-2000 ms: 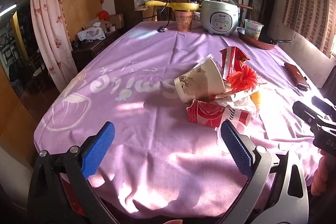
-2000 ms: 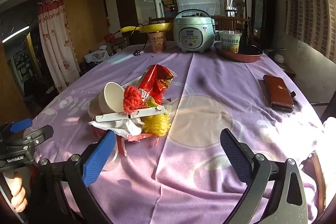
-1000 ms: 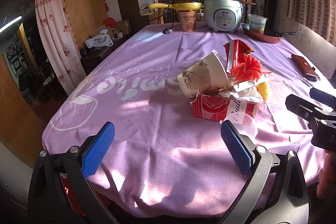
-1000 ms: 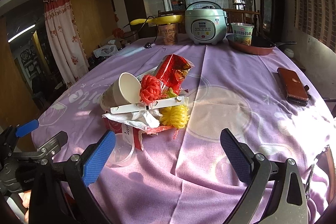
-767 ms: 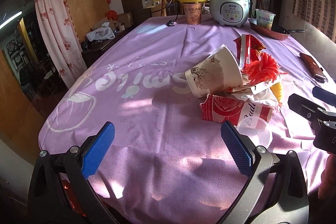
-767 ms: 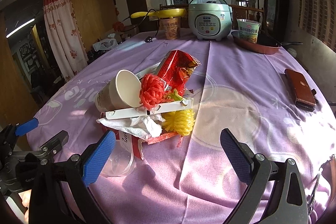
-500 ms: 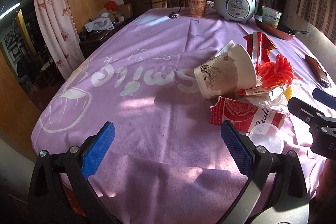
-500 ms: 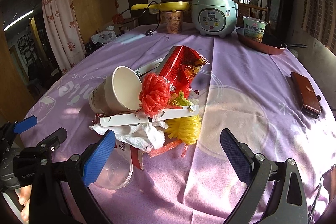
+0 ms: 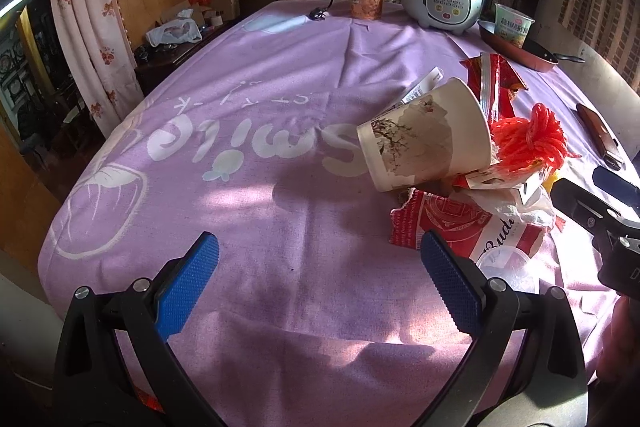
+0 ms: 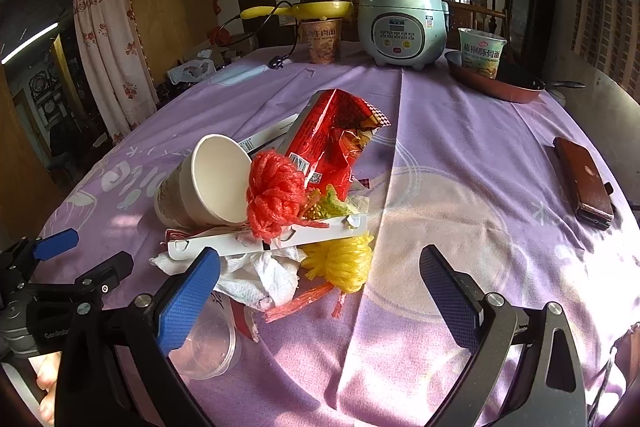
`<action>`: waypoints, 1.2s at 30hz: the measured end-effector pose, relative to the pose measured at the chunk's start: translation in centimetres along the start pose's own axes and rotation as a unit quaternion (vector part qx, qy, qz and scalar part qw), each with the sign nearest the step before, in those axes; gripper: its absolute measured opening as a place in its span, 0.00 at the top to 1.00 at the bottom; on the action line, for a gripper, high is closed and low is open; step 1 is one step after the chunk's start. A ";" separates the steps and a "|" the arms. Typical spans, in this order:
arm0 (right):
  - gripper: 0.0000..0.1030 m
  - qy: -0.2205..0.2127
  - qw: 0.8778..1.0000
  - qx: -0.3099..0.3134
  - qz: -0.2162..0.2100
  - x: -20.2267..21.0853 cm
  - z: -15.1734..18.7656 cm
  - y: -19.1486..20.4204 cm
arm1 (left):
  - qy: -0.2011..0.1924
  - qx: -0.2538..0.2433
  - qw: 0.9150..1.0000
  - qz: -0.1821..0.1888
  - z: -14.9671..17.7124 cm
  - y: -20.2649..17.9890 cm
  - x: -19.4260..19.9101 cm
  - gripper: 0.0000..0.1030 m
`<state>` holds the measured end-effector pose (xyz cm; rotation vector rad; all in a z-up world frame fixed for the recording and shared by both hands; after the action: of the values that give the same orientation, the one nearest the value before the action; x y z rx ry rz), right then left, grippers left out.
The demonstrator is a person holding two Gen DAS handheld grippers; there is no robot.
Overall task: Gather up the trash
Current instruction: 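Move the left gripper toward the white paper cup on the trash pile, then grasp the white paper cup with the left gripper while the right gripper grasps red yarn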
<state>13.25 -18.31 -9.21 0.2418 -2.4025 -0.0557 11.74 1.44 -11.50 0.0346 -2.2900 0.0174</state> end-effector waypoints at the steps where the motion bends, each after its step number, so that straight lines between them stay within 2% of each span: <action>1: 0.05 -0.001 1.000 -0.004 0.000 0.0 0.0 -0.3 | 0.002 0.001 1.000 0.004 -0.1 -0.1 -0.1 0.06; 16: 0.05 0.005 1.000 -0.018 -0.003 -0.8 0.1 -1.2 | -0.002 -0.022 0.998 0.056 -5.1 -3.9 -1.2 0.06; 23: 0.05 -0.002 1.000 -0.023 0.004 -0.2 -0.1 -2.1 | 0.047 -0.011 0.992 0.121 -5.9 -6.4 -4.1 0.06; 27: 0.05 -0.005 1.000 -0.025 0.004 0.0 -0.3 -2.3 | 0.052 -0.015 0.990 0.131 -5.9 -7.5 -4.9 0.06; 30: 0.05 -0.009 1.000 -0.023 0.001 0.1 -0.5 -2.1 | 0.056 -0.018 0.990 0.128 -5.9 -7.6 -5.5 0.06; 32: 0.05 -0.015 1.000 -0.019 0.000 0.4 -0.7 -2.0 | 0.058 -0.004 0.988 0.143 -5.9 -7.1 -5.8 0.11; 36: 0.05 -0.032 0.999 -0.011 -0.003 1.0 -1.7 -1.6 | 0.041 0.025 0.990 0.136 -6.2 -4.9 -5.3 0.13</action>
<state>13.89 -19.98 -7.47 0.2417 -2.4635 -0.0940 20.02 -3.21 -11.44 -0.2472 -2.1953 0.2148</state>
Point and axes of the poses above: each gripper's, at about its wrist camera, not at the fingertips, and x roughly against the way its jaws point, y to its left, z to its underside, the point moved 9 cm from there along -x, roughly the way its jaws point, and after that the axes turned 3 degrees about x, right-handed, at the moved point
